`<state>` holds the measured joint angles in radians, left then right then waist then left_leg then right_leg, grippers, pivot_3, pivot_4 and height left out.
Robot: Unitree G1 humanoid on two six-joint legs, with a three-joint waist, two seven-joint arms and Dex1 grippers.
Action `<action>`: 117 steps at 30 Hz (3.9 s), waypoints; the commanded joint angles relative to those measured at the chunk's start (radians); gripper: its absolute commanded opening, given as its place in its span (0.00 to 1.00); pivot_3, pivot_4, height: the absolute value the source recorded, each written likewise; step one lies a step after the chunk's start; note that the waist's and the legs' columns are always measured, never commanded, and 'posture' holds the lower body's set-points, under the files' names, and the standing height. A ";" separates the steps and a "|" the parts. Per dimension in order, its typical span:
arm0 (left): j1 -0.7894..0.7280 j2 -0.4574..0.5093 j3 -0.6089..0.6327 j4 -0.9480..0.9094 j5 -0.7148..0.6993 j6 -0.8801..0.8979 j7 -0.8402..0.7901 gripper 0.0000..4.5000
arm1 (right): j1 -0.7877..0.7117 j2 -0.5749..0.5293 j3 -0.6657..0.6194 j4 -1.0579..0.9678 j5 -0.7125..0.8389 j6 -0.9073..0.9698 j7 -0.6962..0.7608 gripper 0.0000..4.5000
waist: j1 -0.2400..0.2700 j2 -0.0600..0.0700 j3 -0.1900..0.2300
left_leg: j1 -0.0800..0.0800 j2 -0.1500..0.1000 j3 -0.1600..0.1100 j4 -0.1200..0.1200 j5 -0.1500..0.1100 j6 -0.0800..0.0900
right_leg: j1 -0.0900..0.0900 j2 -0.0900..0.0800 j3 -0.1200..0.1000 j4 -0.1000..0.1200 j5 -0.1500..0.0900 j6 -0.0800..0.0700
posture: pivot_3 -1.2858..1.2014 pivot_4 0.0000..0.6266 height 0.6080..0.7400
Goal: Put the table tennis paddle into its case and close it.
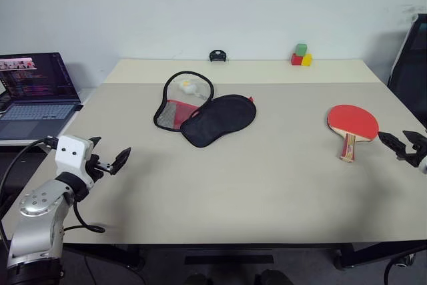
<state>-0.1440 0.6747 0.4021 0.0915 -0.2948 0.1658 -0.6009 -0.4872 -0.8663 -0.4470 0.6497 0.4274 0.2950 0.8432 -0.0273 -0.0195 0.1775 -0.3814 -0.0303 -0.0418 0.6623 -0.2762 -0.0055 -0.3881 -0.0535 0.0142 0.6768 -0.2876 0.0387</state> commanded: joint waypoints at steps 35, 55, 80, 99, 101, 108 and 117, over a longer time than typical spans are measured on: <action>-0.345 -0.060 -0.238 0.159 -0.045 0.165 -0.155 1.00 | -0.169 0.393 0.403 -0.744 0.116 0.532 -0.171 1.00 | 0.006 -0.001 0.001 | -0.004 -0.001 -0.004 0.000 0.000 -0.001 | -0.004 0.000 -0.003 0.000 0.000 0.000 | 0.52 0.24 1.00; -0.681 -0.270 -0.300 0.623 -0.002 0.397 -0.096 1.00 | -0.128 0.163 0.297 -0.995 0.307 0.577 0.015 1.00 | 0.001 -0.005 0.003 | -0.005 -0.002 -0.006 0.002 0.000 0.000 | -0.003 0.000 -0.004 0.000 0.000 0.000 | 0.52 0.24 1.00; -0.946 -0.398 -0.176 1.027 0.014 0.358 -0.013 0.26 | -0.114 0.157 0.266 -0.980 0.323 0.571 -0.020 1.00 | 0.037 -0.005 0.003 | -0.009 -0.007 -0.011 0.003 0.000 -0.001 | -0.003 -0.003 -0.009 0.000 0.000 0.001 | 0.52 0.24 1.00; -0.754 -0.624 -0.289 0.499 -0.072 0.734 -0.030 0.01 | -0.061 0.108 0.216 -1.026 0.368 0.590 -0.050 1.00 | 0.029 -0.006 0.003 | -0.021 -0.007 -0.010 0.005 0.003 -0.004 | -0.017 -0.003 -0.005 0.003 0.000 0.001 | 0.52 0.24 1.00; -0.734 -0.637 -0.300 0.464 -0.075 0.753 -0.022 0.01 | -0.056 0.106 0.212 -1.033 0.373 0.593 -0.055 1.00 | 0.028 -0.006 0.003 | -0.020 -0.007 -0.009 0.005 0.003 -0.004 | -0.017 -0.002 -0.004 0.004 0.000 0.001 | 0.52 0.24 1.00; -0.702 -0.639 -0.342 0.432 -0.056 0.720 -0.009 0.06 | -0.038 0.096 0.202 -1.044 0.382 0.600 -0.065 1.00 | 0.028 -0.006 0.003 | -0.020 -0.007 -0.009 0.005 0.003 -0.004 | -0.017 -0.002 -0.004 0.004 0.000 0.001 | 0.52 0.24 1.00; -0.655 -0.589 -0.374 0.336 -0.069 0.737 -0.030 0.68 | -0.035 0.097 0.211 -1.038 0.382 0.593 -0.068 1.00 | 0.024 -0.006 0.003 | -0.019 -0.007 -0.008 0.006 0.003 -0.005 | -0.017 -0.002 -0.003 0.005 0.000 0.001 | 0.52 0.24 1.00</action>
<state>-0.8194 0.0549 0.0396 0.4924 -0.3574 0.8899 -0.6227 -0.5190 -0.7557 -0.2120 -0.3562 0.7924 0.9008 0.7760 -0.0035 -0.0253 0.1802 -0.3999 -0.0371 -0.0502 0.6680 -0.2730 -0.0099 -0.4048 -0.0552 0.0116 0.6819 -0.2872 0.0395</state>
